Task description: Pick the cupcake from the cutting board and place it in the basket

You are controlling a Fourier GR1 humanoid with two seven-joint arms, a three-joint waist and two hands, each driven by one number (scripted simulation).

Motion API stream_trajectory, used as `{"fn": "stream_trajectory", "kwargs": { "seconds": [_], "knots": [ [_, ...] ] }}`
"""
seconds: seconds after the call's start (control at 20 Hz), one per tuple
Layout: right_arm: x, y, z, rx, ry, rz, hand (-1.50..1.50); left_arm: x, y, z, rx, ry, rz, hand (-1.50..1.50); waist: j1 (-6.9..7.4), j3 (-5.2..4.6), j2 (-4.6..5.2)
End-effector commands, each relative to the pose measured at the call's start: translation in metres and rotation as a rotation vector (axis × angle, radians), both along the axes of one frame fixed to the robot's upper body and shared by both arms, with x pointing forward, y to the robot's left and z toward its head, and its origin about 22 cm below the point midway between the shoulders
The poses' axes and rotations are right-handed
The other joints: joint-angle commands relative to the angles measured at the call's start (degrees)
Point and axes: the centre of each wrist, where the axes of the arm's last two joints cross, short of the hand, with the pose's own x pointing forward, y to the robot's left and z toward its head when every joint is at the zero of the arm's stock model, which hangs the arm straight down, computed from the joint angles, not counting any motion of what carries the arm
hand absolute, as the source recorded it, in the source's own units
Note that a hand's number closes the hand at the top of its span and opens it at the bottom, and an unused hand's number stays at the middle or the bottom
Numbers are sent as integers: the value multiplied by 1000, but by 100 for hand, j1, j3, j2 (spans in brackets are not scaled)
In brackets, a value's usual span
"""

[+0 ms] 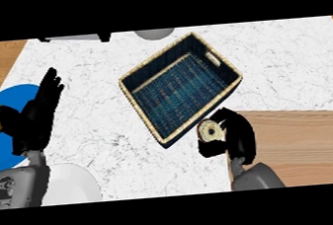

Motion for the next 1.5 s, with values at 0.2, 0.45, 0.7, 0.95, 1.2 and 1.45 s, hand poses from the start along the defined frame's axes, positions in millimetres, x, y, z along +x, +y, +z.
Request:
{"fn": "stream_trajectory", "kwargs": {
  "seconds": [0.2,0.45,0.7,0.95,1.2,1.45],
  "knots": [
    [-8,96,50,88,-240,232,150,11,-29,3,-7,0,-107,0,611,80,87],
    [-16,121,79,208,-453,236,150,14,-35,0,-8,7,-122,0,556,65,33],
    [-3,139,102,211,-552,216,150,19,-32,4,13,17,-93,0,428,36,-8],
    [17,151,133,180,-572,161,150,14,-31,-6,24,18,-74,0,346,19,-63],
    [36,162,172,209,-617,83,150,18,-27,-3,13,24,-52,0,292,21,-68],
    [60,169,211,203,-672,2,150,20,-25,-1,7,21,-52,0,234,17,-61]
  ]
}}
